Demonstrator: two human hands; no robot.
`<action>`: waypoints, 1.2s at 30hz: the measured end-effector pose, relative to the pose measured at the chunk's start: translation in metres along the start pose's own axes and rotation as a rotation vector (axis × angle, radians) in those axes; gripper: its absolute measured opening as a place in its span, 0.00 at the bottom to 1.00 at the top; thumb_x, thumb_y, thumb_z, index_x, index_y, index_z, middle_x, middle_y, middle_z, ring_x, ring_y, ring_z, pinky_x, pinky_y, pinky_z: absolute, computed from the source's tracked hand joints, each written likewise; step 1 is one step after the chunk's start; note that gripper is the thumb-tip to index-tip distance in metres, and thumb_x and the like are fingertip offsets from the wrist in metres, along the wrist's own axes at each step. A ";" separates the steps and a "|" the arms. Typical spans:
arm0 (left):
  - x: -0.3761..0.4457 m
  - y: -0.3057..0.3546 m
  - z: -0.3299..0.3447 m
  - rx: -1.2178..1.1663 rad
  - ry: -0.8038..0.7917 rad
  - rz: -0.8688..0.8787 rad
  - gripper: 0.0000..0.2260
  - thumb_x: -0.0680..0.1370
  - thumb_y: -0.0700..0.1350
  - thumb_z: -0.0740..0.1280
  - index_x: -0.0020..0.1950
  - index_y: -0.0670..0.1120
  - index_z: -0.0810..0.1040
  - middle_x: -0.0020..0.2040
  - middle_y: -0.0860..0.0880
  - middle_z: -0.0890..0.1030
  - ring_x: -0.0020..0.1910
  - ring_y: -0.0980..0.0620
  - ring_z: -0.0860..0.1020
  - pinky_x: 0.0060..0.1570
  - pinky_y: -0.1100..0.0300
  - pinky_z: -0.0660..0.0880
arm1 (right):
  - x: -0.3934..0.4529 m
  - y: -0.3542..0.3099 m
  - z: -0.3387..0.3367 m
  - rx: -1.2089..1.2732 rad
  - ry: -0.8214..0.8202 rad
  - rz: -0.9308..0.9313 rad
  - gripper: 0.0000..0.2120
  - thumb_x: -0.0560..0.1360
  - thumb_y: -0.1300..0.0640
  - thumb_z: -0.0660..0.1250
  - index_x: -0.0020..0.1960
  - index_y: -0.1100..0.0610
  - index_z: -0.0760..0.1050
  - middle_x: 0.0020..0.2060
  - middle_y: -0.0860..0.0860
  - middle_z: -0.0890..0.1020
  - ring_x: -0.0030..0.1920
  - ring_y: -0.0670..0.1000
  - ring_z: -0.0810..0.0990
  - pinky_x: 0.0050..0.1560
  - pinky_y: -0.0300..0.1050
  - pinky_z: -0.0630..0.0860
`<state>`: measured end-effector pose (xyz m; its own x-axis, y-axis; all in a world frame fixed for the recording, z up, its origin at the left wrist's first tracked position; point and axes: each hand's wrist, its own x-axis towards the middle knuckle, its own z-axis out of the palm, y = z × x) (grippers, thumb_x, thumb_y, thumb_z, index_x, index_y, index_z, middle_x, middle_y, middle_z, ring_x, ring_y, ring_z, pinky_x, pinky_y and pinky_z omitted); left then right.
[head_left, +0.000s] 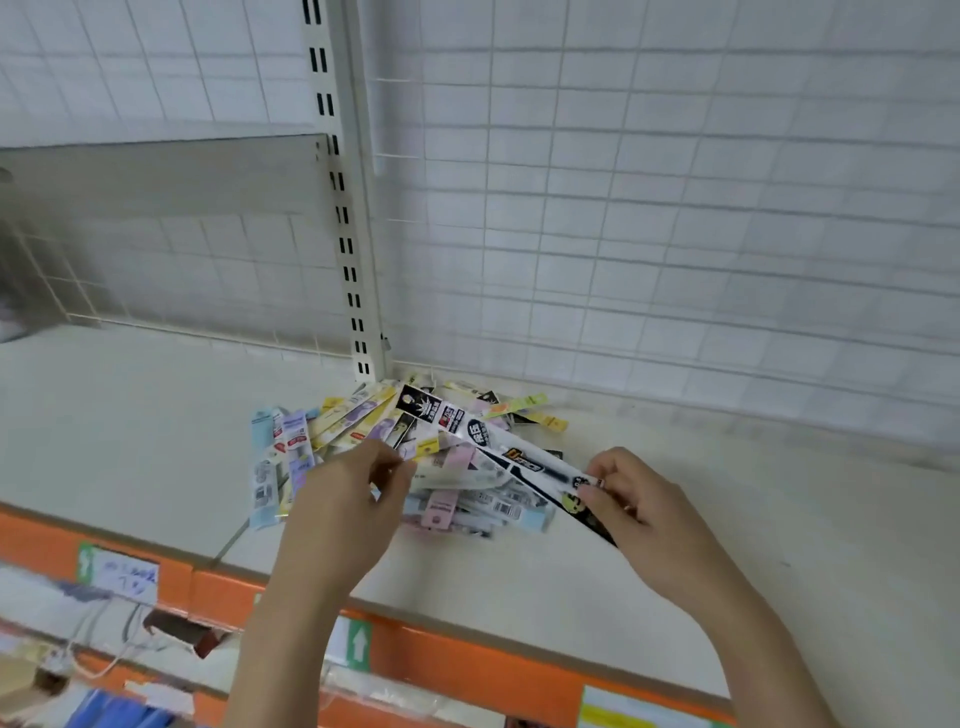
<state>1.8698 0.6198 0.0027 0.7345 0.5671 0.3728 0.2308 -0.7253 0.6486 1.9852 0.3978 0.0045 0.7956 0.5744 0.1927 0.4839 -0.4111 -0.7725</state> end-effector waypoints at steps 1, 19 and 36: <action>0.001 0.002 0.002 -0.018 -0.028 0.004 0.06 0.77 0.47 0.66 0.40 0.50 0.75 0.31 0.55 0.76 0.26 0.57 0.72 0.30 0.66 0.66 | 0.001 0.000 0.001 0.009 0.011 0.003 0.07 0.79 0.56 0.62 0.42 0.49 0.68 0.27 0.39 0.75 0.26 0.44 0.65 0.29 0.32 0.64; 0.008 -0.003 0.020 -0.030 -0.197 -0.034 0.06 0.76 0.49 0.66 0.46 0.47 0.80 0.40 0.52 0.80 0.32 0.55 0.75 0.32 0.66 0.68 | 0.010 0.009 0.015 0.105 0.156 0.292 0.11 0.71 0.67 0.62 0.34 0.56 0.66 0.38 0.59 0.82 0.33 0.55 0.76 0.32 0.41 0.67; 0.017 -0.024 0.006 0.053 -0.120 -0.087 0.07 0.77 0.48 0.65 0.46 0.46 0.79 0.39 0.51 0.81 0.40 0.50 0.78 0.41 0.57 0.74 | 0.014 -0.007 0.019 -0.065 0.192 0.338 0.25 0.75 0.39 0.60 0.37 0.62 0.66 0.29 0.52 0.72 0.30 0.51 0.69 0.31 0.44 0.64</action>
<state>1.8809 0.6444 -0.0107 0.7804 0.5803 0.2330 0.3279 -0.6970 0.6377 1.9860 0.4220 0.0012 0.9648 0.2588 0.0478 0.1997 -0.6019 -0.7732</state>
